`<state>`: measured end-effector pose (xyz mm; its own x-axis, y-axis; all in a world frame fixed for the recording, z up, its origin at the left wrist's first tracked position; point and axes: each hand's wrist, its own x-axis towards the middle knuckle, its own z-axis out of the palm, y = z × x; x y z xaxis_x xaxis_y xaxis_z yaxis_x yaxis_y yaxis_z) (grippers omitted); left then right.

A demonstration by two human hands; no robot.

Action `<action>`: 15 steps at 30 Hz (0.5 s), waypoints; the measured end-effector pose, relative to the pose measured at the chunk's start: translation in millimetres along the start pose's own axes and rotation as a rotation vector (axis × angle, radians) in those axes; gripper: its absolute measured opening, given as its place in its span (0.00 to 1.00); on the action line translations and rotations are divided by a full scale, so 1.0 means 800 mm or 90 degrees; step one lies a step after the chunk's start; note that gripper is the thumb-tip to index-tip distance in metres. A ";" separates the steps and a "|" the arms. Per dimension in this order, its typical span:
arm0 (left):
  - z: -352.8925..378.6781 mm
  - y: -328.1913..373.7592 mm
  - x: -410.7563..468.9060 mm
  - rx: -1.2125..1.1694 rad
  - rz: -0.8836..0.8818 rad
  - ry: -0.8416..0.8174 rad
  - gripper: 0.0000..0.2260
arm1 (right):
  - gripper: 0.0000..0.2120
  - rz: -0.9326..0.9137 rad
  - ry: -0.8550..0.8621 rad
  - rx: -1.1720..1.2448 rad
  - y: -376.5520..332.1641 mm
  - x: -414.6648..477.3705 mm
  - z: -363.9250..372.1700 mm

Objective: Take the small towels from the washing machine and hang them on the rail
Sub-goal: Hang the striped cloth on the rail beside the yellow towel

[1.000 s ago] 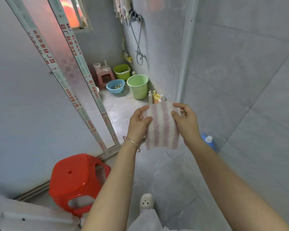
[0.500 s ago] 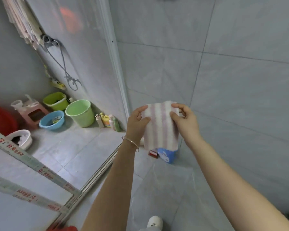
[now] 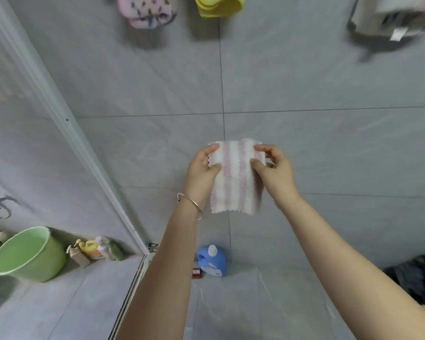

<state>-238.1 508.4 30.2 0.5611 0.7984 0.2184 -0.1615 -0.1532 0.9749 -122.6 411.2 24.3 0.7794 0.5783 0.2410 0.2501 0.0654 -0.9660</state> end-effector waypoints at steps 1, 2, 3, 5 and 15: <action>0.008 0.001 0.010 -0.006 -0.001 -0.015 0.19 | 0.12 -0.005 0.014 -0.005 -0.002 0.006 -0.006; 0.016 0.002 0.019 -0.010 -0.004 -0.028 0.19 | 0.12 -0.010 0.027 -0.008 -0.004 0.013 -0.013; 0.025 0.003 0.027 -0.016 -0.006 -0.042 0.18 | 0.11 -0.015 0.040 -0.011 -0.007 0.019 -0.021; 0.043 0.009 0.044 -0.021 0.000 -0.071 0.19 | 0.11 -0.023 0.065 -0.019 -0.013 0.032 -0.036; 0.147 0.045 0.116 -0.025 0.078 -0.116 0.18 | 0.10 -0.109 0.121 -0.049 -0.040 0.127 -0.121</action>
<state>-96.1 508.8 90.5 0.6718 0.6565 0.3430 -0.2676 -0.2167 0.9389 4.2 389.2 88.8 0.8140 0.4006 0.4207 0.4249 0.0832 -0.9014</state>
